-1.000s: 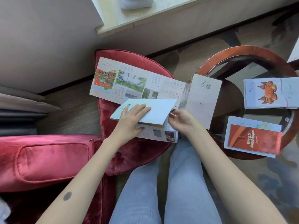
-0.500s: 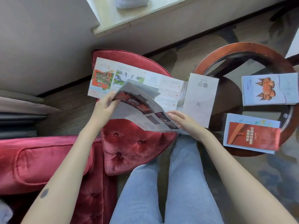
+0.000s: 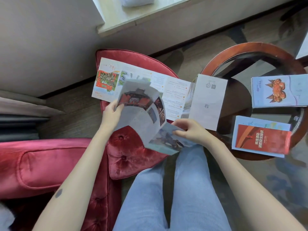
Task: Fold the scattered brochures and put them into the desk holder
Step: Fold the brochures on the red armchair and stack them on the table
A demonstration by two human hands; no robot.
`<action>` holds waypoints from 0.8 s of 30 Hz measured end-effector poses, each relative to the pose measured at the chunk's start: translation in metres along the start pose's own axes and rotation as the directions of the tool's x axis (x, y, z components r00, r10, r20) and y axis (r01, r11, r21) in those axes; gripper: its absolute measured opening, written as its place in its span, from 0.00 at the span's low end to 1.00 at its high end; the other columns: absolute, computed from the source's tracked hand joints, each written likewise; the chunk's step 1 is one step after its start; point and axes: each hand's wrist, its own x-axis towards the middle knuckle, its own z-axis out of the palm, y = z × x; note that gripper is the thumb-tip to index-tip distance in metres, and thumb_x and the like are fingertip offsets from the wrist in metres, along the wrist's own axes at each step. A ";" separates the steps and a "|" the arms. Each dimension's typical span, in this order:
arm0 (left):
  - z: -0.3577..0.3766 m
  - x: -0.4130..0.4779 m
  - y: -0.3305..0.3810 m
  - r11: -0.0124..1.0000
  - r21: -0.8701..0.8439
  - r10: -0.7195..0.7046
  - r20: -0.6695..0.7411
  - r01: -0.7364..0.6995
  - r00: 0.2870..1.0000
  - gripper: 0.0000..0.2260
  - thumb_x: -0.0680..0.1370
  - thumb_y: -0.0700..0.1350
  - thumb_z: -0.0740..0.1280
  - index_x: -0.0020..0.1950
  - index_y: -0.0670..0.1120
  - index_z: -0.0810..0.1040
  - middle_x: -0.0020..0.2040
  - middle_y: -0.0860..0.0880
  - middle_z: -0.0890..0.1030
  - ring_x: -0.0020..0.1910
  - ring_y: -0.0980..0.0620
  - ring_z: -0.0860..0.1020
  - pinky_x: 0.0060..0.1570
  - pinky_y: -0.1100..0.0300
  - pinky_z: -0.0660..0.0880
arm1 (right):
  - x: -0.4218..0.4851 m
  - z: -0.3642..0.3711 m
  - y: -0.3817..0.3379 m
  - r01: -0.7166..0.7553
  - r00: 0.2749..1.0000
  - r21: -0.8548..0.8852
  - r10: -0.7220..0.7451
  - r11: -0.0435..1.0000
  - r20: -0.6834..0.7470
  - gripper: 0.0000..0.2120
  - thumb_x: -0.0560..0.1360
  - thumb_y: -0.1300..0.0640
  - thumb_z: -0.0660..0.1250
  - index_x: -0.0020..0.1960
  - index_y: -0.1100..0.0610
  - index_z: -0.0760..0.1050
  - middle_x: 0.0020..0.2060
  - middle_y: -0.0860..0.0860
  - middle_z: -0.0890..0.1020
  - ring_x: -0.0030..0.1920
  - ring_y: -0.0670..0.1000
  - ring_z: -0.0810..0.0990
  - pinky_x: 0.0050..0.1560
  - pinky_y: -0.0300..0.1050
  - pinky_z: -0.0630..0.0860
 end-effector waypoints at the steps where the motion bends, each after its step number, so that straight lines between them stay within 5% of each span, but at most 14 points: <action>1: 0.004 -0.004 -0.001 1.000 -0.021 0.006 0.045 -0.005 0.999 0.12 0.79 0.38 0.60 0.61 0.42 0.77 0.58 0.43 0.80 0.55 0.50 0.76 0.39 0.79 0.65 | 0.000 0.001 -0.007 0.035 0.999 0.004 -0.035 0.999 -0.017 0.08 0.72 0.62 0.67 0.44 0.49 0.79 0.42 0.46 0.83 0.46 0.47 0.81 0.52 0.47 0.75; 4: 0.013 -0.017 -0.002 0.997 -0.073 -0.005 0.203 0.020 0.979 0.12 0.79 0.38 0.61 0.60 0.49 0.76 0.56 0.53 0.79 0.55 0.59 0.74 0.50 0.72 0.67 | 0.004 0.002 -0.027 0.149 0.986 -0.014 -0.150 0.989 -0.079 0.01 0.73 0.63 0.67 0.44 0.60 0.77 0.40 0.56 0.81 0.44 0.53 0.79 0.48 0.49 0.74; 7: 0.022 -0.032 0.000 0.981 -0.157 -0.050 0.351 0.111 0.935 0.09 0.81 0.44 0.59 0.57 0.51 0.76 0.52 0.62 0.81 0.49 0.69 0.76 0.49 0.75 0.68 | 0.013 0.002 -0.047 0.248 0.952 -0.048 -0.253 0.968 -0.173 0.06 0.74 0.62 0.67 0.42 0.52 0.74 0.36 0.43 0.78 0.39 0.38 0.75 0.43 0.35 0.69; 12: 0.032 -0.041 0.007 0.944 -0.260 -0.049 0.498 0.202 0.866 0.24 0.76 0.59 0.56 0.67 0.49 0.73 0.64 0.51 0.77 0.64 0.54 0.74 0.64 0.59 0.69 | 0.034 0.004 -0.059 0.235 0.948 -0.085 -0.247 0.968 -0.199 0.04 0.74 0.62 0.67 0.49 0.56 0.78 0.43 0.45 0.80 0.48 0.45 0.78 0.51 0.37 0.71; 16: 0.035 -0.044 0.007 0.954 -0.252 0.000 0.547 0.165 0.837 0.08 0.78 0.49 0.63 0.56 0.57 0.77 0.52 0.59 0.82 0.53 0.61 0.80 0.50 0.68 0.74 | 0.041 0.006 -0.057 0.164 0.929 -0.139 -0.201 0.977 -0.311 0.10 0.74 0.62 0.67 0.55 0.59 0.78 0.52 0.51 0.82 0.58 0.50 0.78 0.59 0.45 0.72; 21: 0.042 -0.044 0.002 0.919 -0.347 -0.019 0.432 0.186 0.902 0.08 0.79 0.40 0.63 0.53 0.49 0.79 0.45 0.53 0.84 0.43 0.58 0.82 0.44 0.64 0.77 | 0.038 0.003 -0.050 0.153 0.833 -0.257 -0.265 0.954 -0.486 0.17 0.71 0.63 0.68 0.59 0.58 0.75 0.56 0.54 0.79 0.58 0.54 0.75 0.61 0.54 0.70; 24: 0.046 -0.042 0.004 0.788 -0.557 -0.095 0.312 0.263 0.945 0.09 0.79 0.39 0.61 0.58 0.44 0.77 0.45 0.53 0.85 0.43 0.56 0.83 0.43 0.62 0.79 | 0.036 -0.005 -0.033 -0.015 0.751 -0.207 -0.126 0.978 -0.648 0.23 0.72 0.58 0.69 0.65 0.56 0.69 0.61 0.55 0.73 0.62 0.54 0.71 0.64 0.52 0.67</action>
